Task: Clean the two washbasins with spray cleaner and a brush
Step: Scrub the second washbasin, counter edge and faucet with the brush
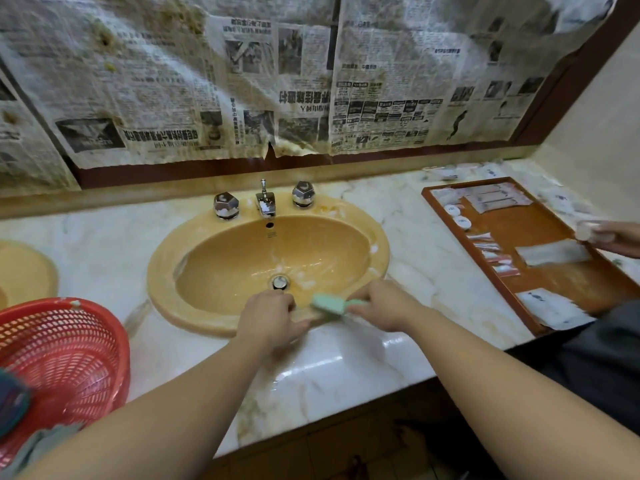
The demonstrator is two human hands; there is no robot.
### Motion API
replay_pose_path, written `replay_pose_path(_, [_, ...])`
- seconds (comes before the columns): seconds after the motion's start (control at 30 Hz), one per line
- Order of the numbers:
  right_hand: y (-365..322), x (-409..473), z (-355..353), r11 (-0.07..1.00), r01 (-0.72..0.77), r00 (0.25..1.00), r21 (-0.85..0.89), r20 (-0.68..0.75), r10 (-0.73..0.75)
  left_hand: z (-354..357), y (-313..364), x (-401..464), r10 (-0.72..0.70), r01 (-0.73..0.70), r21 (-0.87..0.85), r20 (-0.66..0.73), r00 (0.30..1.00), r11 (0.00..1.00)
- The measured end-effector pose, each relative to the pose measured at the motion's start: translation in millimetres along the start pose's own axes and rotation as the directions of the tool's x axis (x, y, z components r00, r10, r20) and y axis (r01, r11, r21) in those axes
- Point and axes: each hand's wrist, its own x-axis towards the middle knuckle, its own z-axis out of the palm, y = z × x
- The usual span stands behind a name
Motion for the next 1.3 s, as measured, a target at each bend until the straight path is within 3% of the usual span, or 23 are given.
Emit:
replay_pose_path(0.03, [1, -3, 1, 0.998, 0.057, 0.995, -0.018, 0.078, -0.055, 0, 5, 4, -0.008, 0.008, -0.003, 0.013, 1.000, 1.000])
replay_pose_path(0.07, [6, 0, -3, 0.998, 0.045, 0.997, -0.031, 0.069, -0.043, 0, 9, 7, -0.020, 0.020, -0.009, 0.032, 0.999, 1.000])
replay_pose_path(0.17, [35, 21, -25, 0.984, -0.170, 0.952, -0.055, -0.268, 0.149, 3, 19, 19, -0.046, 0.050, -0.038, 0.085, 0.995, 0.998])
replay_pose_path(0.2, [46, 26, -30, 0.988, -0.150, 0.958, -0.034, -0.252, 0.137, 5, 23, 22, -0.052, 0.057, -0.051, 0.094, 0.994, 0.997])
replay_pose_path(0.3, [58, 30, -37, 0.997, 0.079, 0.991, 0.022, 0.107, -0.081, 9, 40, 31, -0.062, 0.075, -0.103, 0.119, 0.991, 0.992])
replay_pose_path(0.33, [61, 31, -41, 0.995, 0.096, 0.989, 0.003, 0.114, -0.095, 9, 47, 34, -0.068, 0.084, -0.118, 0.130, 0.989, 0.989])
replay_pose_path(0.43, [79, 51, -64, 0.996, -0.085, 0.976, -0.025, -0.205, 0.078, 10, 65, 46, -0.092, 0.117, -0.157, 0.159, 0.983, 0.981])
replay_pose_path(0.47, [85, 55, -68, 0.994, -0.107, 0.972, -0.014, -0.213, 0.102, 10, 71, 50, -0.096, 0.122, -0.163, 0.160, 0.982, 0.979])
replay_pose_path(0.57, [90, 58, -76, 1.000, 0.022, 0.996, 0.012, 0.085, -0.023, 11, 85, 60, -0.078, 0.105, -0.166, 0.165, 0.983, 0.981])
replay_pose_path(0.6, [89, 59, -78, 0.999, 0.036, 0.995, -0.002, 0.091, -0.035, 11, 89, 63, -0.074, 0.104, -0.177, 0.169, 0.983, 0.979])
replay_pose_path(0.7, [97, 72, -86, 0.997, -0.075, 0.984, -0.033, -0.165, 0.068, 13, 98, 71, -0.079, 0.112, -0.199, 0.168, 0.983, 0.974])
replay_pose_path(0.83, [101, 79, -82, 0.999, 0.019, 1.000, 0.044, 0.011, -0.020, 14, 103, 79, -0.083, 0.113, -0.201, 0.153, 0.985, 0.973])
replay_pose_path(0.93, [106, 87, -83, 0.996, -0.073, 0.977, 0.052, -0.199, 0.082, 14, 104, 80, -0.082, 0.113, -0.224, 0.146, 0.986, 0.968])
replay_pose_path(1.03, [102, 93, -80, 0.999, -0.003, 0.998, 0.052, -0.067, 0.006, 14, 104, 83, -0.054, 0.093, -0.270, 0.149, 0.987, 0.958])
replay_pose_path(1.13, [96, 99, -82, 0.998, -0.046, 0.983, 0.031, -0.177, 0.050, 8, 102, 89, 0.003, 0.056, -0.358, 0.163, 0.987, 0.932])
replay_pose_path(1.3, [74, 118, -72, 0.997, -0.076, 0.947, 0.034, -0.310, 0.083, -22, 80, 121, -0.037, 0.014, -0.376, -0.052, 0.998, 0.926])
